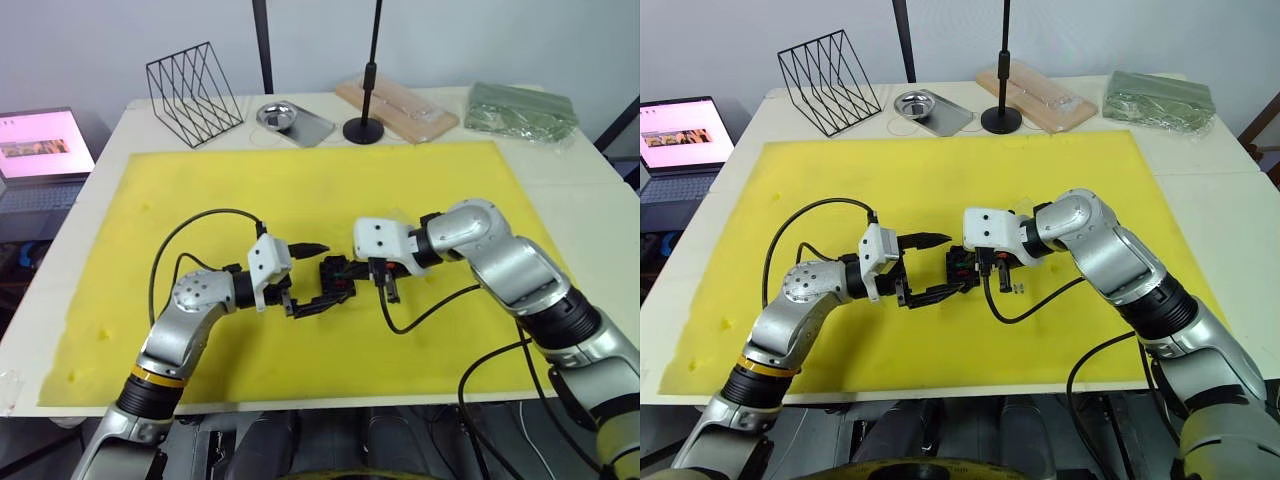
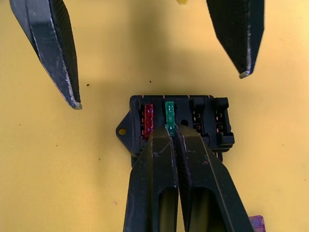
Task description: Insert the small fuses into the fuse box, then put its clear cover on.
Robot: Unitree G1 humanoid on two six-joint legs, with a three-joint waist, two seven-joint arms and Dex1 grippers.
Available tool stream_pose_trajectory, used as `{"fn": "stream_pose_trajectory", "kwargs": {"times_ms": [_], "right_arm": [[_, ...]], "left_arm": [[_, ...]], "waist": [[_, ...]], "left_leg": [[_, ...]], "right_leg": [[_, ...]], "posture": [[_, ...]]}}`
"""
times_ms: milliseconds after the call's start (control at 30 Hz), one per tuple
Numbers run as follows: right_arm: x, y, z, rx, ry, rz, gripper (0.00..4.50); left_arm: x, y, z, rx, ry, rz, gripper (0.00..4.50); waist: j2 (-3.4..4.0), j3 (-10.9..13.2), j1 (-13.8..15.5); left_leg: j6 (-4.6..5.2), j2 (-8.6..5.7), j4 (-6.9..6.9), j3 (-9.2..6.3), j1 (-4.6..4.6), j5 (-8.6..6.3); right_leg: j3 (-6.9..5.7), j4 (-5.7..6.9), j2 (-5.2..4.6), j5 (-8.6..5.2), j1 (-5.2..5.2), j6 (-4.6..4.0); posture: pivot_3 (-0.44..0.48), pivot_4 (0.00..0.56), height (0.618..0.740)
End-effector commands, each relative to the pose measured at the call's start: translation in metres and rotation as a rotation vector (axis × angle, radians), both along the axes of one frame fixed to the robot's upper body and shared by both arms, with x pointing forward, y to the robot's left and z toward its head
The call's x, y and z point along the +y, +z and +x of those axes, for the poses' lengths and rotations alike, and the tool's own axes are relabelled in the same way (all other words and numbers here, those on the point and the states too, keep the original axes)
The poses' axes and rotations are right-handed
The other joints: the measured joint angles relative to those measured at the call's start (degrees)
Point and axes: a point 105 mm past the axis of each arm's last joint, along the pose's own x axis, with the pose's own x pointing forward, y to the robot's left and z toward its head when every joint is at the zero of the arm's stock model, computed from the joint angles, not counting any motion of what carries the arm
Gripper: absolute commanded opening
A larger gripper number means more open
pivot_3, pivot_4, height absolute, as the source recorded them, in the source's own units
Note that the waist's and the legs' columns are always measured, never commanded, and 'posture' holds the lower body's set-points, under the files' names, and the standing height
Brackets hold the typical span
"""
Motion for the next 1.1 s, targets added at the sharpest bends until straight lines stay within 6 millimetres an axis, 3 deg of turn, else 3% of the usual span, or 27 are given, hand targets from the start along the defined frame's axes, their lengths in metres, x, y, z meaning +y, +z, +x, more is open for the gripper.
{"fn": "stream_pose_trajectory", "kwargs": {"times_ms": [33, 500, 567, 1100], "right_arm": [[0.003, 0.004, 0.001, -0.026, 0.012, -0.003, 0.0], [0.001, 0.007, 0.005, -0.025, -0.009, 0.014, 0.0], [0.001, 0.008, 0.006, -0.025, -0.013, 0.021, 0.49], [0.003, 0.016, 0.006, -0.02, -0.02, 0.075, 0.49]], "left_arm": [[-0.002, -0.001, -0.004, -0.022, -0.019, 0.007, 4.49], [0.007, -0.006, 0.001, -0.015, -0.014, 0.013, 4.49], [0.006, -0.008, 0.001, -0.015, -0.015, 0.014, 4.5], [0.007, -0.014, -0.001, -0.016, -0.02, 0.016, 4.5]], "waist": [[0.0, 0.0, 0.0], [0.0, 0.0, -0.01], [0.0, 0.0, -0.01], [0.0, 0.0, -0.01]], "left_leg": [[0.0, 0.0, 0.0, 0.0, 0.0, 0.0], [0.05, 0.0, 0.0, -0.01, 0.01, -0.03], [0.05, 0.0, 0.0, -0.01, 0.01, -0.03], [0.05, 0.0, 0.0, -0.02, 0.01, -0.03]], "right_leg": [[0.0, 0.0, 0.0, 0.0, 0.0, 0.0], [0.0, 0.01, 0.0, 0.0, 0.0, 0.0], [0.0, 0.02, 0.0, 0.0, 0.0, 0.0], [0.0, 0.02, 0.0, 0.0, 0.0, 0.0]], "posture": [[0.0, 0.15, 0.74], [0.0, 0.15, 0.74], [0.0, 0.15, 0.74], [0.0, 0.15, 0.74]]}}
